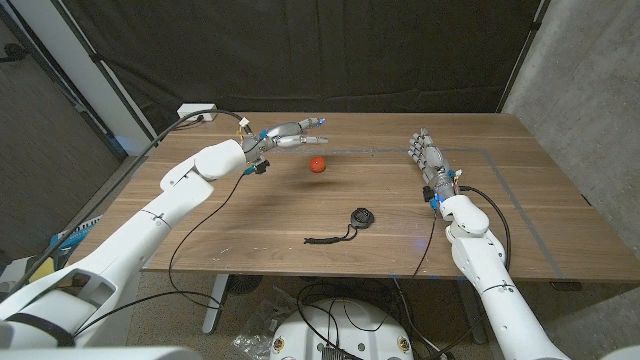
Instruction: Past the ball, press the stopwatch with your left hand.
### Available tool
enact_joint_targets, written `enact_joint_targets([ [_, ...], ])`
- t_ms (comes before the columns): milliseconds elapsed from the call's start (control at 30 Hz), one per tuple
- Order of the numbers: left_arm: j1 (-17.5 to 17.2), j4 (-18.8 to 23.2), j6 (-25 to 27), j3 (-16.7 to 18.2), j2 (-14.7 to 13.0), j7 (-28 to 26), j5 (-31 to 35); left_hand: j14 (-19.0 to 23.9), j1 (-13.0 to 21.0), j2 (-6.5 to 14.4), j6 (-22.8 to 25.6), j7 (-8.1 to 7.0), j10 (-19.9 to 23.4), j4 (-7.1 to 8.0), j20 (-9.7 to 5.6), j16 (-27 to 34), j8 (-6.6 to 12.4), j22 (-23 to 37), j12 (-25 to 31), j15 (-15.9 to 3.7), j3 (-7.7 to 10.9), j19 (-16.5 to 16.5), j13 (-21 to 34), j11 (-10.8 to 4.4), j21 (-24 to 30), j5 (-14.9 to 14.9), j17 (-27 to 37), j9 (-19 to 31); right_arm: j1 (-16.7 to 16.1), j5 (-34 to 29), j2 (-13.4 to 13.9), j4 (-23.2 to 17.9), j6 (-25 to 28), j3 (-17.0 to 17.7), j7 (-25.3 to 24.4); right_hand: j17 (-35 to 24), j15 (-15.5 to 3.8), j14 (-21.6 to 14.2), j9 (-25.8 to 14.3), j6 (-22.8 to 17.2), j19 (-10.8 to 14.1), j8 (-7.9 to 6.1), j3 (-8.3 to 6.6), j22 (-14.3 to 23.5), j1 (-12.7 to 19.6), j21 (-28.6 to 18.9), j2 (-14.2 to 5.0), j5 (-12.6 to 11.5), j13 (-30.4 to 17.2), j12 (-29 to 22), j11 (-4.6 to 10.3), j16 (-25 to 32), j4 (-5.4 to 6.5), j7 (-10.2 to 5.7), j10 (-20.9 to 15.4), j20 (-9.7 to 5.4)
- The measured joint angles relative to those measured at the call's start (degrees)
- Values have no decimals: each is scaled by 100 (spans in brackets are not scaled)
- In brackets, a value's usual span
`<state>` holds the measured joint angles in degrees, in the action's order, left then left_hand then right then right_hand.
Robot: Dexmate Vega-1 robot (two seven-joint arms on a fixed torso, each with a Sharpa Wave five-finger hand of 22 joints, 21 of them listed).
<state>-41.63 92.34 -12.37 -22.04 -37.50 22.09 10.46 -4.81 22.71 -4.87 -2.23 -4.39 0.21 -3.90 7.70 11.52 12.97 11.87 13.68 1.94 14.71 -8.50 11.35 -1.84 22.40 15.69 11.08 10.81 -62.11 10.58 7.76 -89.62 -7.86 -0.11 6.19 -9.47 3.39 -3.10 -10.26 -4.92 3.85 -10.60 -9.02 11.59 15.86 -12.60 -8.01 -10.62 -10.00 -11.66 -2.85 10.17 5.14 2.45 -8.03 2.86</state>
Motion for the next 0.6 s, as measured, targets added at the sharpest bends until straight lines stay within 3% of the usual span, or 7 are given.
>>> enact_joint_targets([
  [600,329,271,-265,-271,-168,619,580,91,192,-168,307,103,266,-113,-16,38,88,27,74,-29,-65,15,26,-62,0,23,0,27,-167,-220,-108,-162,-163,-140,-388,0,0,0,0,0,0,0,0,0,0,0,0,0,-28,0,3,0,0,0,-3,0],
])
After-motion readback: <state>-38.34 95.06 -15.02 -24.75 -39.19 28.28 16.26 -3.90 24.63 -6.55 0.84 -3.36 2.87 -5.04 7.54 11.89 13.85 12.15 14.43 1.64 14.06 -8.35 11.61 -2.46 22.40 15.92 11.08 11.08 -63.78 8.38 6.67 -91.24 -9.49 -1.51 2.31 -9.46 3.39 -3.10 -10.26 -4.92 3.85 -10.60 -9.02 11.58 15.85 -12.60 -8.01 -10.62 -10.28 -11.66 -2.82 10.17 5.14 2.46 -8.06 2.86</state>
